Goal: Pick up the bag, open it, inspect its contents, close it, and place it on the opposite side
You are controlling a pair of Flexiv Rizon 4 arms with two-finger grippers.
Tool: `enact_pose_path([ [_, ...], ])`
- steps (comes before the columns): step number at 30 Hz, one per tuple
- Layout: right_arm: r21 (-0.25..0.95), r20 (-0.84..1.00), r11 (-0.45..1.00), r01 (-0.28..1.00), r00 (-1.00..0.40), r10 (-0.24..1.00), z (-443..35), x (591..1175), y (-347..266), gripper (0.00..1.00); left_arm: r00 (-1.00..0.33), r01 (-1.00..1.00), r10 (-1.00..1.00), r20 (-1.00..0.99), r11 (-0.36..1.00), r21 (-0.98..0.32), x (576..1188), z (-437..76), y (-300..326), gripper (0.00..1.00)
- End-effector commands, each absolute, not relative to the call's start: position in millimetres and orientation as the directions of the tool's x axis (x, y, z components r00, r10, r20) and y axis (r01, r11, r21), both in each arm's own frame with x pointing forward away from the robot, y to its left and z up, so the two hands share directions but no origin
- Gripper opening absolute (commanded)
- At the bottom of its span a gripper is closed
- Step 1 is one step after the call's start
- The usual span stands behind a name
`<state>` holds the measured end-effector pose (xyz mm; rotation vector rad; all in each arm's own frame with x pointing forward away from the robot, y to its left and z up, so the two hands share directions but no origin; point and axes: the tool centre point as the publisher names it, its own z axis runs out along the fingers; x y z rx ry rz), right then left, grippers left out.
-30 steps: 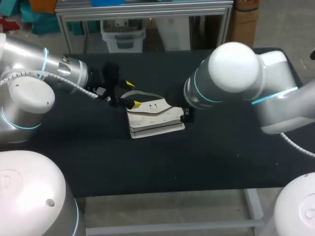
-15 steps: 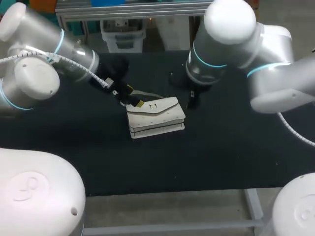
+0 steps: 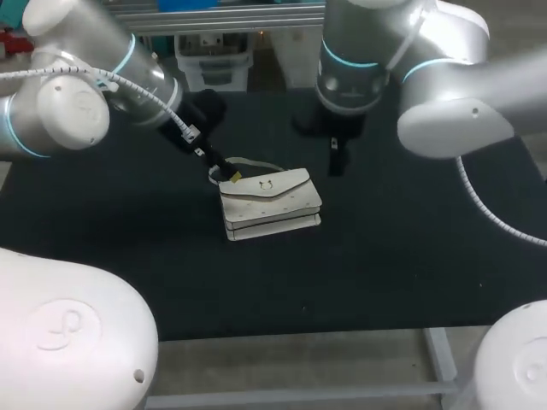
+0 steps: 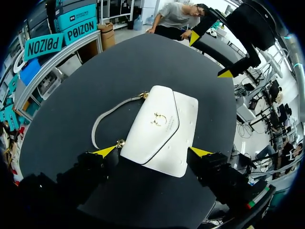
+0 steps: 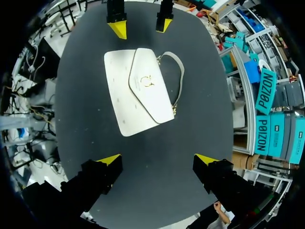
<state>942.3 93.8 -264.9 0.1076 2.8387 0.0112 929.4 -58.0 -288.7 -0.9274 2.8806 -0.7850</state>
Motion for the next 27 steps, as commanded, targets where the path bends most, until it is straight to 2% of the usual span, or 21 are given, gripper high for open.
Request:
enact_pose_path([
  [1,0.036,-0.133,0.996,0.079,-0.988,0.083,-265.8,950.0,88.0,1.0,-0.809,-0.566,-0.572,0.14,0.691,-0.45,923.7,-282.7,-50.3,1.0],
  [6,0.063,-0.077,0.993,0.096,-0.992,0.1,-268.4,955.6,76.4,1.0,-0.778,-0.61,-0.597,0.194,0.648,-0.456,925.8,-283.3,-37.9,1.0],
  [9,0.126,-0.027,0.989,0.08,-0.996,0.084,-267.4,958.5,69.7,1.0,-0.765,-0.623,-0.613,0.198,0.625,-0.47,925.4,-282.0,-33.3,1.0],
  [24,0.126,-0.027,0.989,0.08,-0.996,0.084,-267.4,958.5,69.7,1.0,-0.765,-0.623,-0.613,0.198,0.625,-0.47,925.4,-282.0,-33.3,1.0],
  [26,0.133,-0.035,0.974,0.183,-0.981,0.189,-265.5,965.0,76.2,1.0,-0.669,-0.71,-0.707,0.227,0.52,-0.475,933.0,-284.5,-44.1,1.0],
  [27,0.182,-0.033,0.941,0.285,-0.955,0.296,-261.9,965.6,77.6,1.0,-0.579,-0.785,-0.767,0.277,0.433,-0.442,938.6,-285.7,-49.1,1.0],
])
